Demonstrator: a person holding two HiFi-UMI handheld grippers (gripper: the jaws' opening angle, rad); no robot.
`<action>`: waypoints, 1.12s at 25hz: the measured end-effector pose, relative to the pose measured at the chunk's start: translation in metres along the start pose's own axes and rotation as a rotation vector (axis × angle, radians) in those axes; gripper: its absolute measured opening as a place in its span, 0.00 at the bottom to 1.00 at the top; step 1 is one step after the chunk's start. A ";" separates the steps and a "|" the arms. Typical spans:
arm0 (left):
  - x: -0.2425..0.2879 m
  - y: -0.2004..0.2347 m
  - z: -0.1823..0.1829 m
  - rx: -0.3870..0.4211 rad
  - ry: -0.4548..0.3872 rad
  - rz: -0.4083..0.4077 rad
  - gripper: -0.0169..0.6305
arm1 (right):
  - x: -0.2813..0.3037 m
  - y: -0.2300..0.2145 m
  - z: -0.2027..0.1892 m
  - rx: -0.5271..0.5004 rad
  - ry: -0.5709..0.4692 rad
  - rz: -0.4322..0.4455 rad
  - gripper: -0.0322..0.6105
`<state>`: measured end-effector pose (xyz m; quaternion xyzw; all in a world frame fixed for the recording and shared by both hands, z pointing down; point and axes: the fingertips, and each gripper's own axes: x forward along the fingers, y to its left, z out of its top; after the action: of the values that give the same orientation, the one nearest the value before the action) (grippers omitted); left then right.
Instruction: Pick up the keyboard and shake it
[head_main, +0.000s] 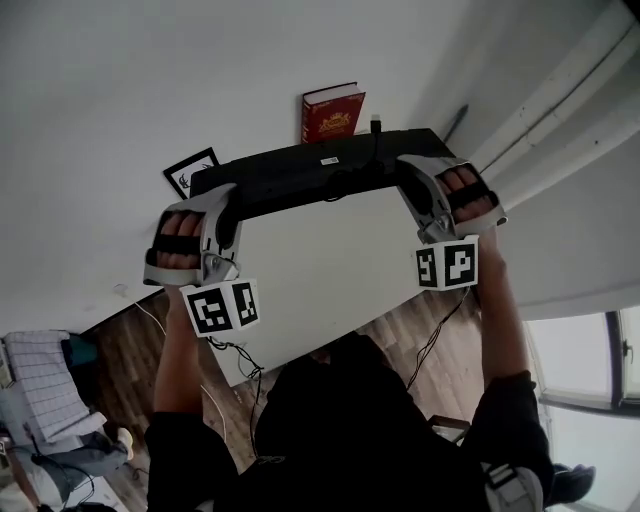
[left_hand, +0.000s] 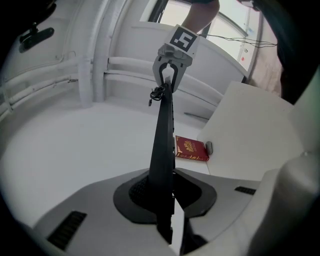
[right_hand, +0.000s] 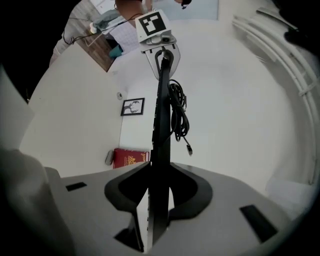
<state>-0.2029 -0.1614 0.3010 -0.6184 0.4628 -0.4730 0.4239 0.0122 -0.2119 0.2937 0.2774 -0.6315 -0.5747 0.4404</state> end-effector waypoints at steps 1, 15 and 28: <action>-0.004 0.001 0.004 0.010 -0.010 0.001 0.15 | -0.005 0.002 -0.002 0.024 -0.013 0.002 0.24; -0.010 0.010 0.049 0.049 0.033 0.061 0.16 | -0.009 0.012 -0.060 0.097 -0.077 0.044 0.26; 0.010 -0.001 0.070 0.006 0.056 -0.024 0.15 | 0.000 0.018 -0.089 0.049 0.080 0.113 0.19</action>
<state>-0.1334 -0.1654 0.2905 -0.6091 0.4657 -0.4965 0.4068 0.0929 -0.2518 0.3073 0.2745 -0.6419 -0.5219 0.4901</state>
